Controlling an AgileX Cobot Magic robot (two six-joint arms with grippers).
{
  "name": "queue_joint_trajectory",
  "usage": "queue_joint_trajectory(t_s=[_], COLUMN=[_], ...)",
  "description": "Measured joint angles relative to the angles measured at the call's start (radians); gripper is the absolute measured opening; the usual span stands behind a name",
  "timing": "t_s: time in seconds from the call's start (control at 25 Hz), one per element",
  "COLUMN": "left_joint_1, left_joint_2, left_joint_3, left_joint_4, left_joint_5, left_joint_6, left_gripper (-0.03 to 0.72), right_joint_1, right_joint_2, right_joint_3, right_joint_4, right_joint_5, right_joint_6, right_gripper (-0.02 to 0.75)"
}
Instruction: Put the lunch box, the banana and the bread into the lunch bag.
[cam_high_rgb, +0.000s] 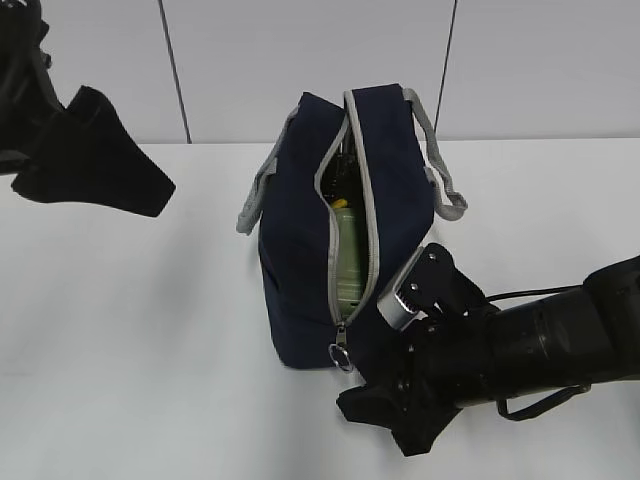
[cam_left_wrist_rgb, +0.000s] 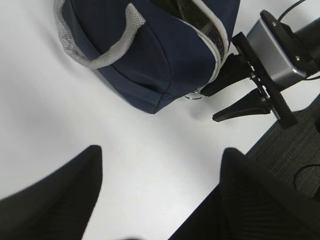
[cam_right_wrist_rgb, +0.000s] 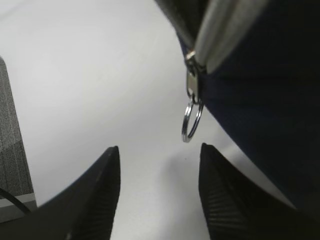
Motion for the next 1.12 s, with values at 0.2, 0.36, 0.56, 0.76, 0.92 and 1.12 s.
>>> queue_joint_trajectory(t_s=[0.2, 0.36, 0.56, 0.76, 0.92, 1.12], left_joint_1=[0.000, 0.000, 0.000, 0.000, 0.000, 0.000], left_joint_2=[0.000, 0.000, 0.000, 0.000, 0.000, 0.000], left_joint_3=[0.000, 0.000, 0.000, 0.000, 0.000, 0.000], left_joint_4=[0.001, 0.001, 0.001, 0.005, 0.006, 0.006], left_joint_5=[0.007, 0.008, 0.009, 0.009, 0.009, 0.009], left_joint_6=[0.000, 0.000, 0.000, 0.000, 0.000, 0.000], left_gripper=[0.497, 0.497, 0.497, 0.497, 0.497, 0.497], right_joint_1=[0.000, 0.000, 0.000, 0.000, 0.000, 0.000], right_joint_2=[0.004, 0.004, 0.004, 0.004, 0.004, 0.004], right_joint_3=[-0.014, -0.027, -0.047, -0.065, -0.070, -0.070], right_joint_4=[0.000, 0.000, 0.000, 0.000, 0.000, 0.000], right_joint_5=[0.004, 0.004, 0.004, 0.004, -0.024, -0.046], right_joint_6=[-0.010, -0.013, -0.015, -0.017, -0.018, -0.019], right_gripper=[0.323, 0.302, 0.283, 0.172, 0.073, 0.031])
